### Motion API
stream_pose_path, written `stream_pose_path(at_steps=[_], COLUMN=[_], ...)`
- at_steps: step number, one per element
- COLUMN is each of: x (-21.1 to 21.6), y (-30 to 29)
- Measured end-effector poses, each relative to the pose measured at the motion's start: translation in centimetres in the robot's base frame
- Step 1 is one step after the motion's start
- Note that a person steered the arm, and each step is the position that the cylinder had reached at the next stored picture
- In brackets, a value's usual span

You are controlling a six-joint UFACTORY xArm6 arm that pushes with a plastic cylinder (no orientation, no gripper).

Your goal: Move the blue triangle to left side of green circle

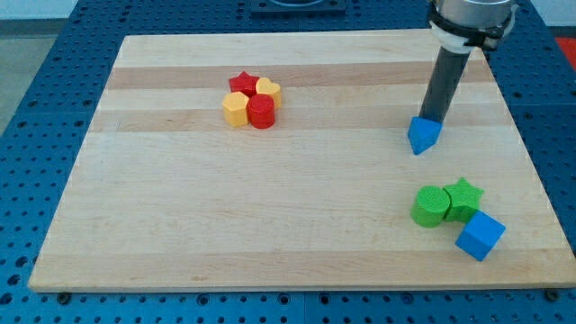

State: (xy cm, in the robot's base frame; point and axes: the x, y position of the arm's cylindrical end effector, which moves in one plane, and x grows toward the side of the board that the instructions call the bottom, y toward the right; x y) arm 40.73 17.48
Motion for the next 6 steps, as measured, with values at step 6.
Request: stream_pose_path(at_steps=[6], x=[8.9], y=[-6.6])
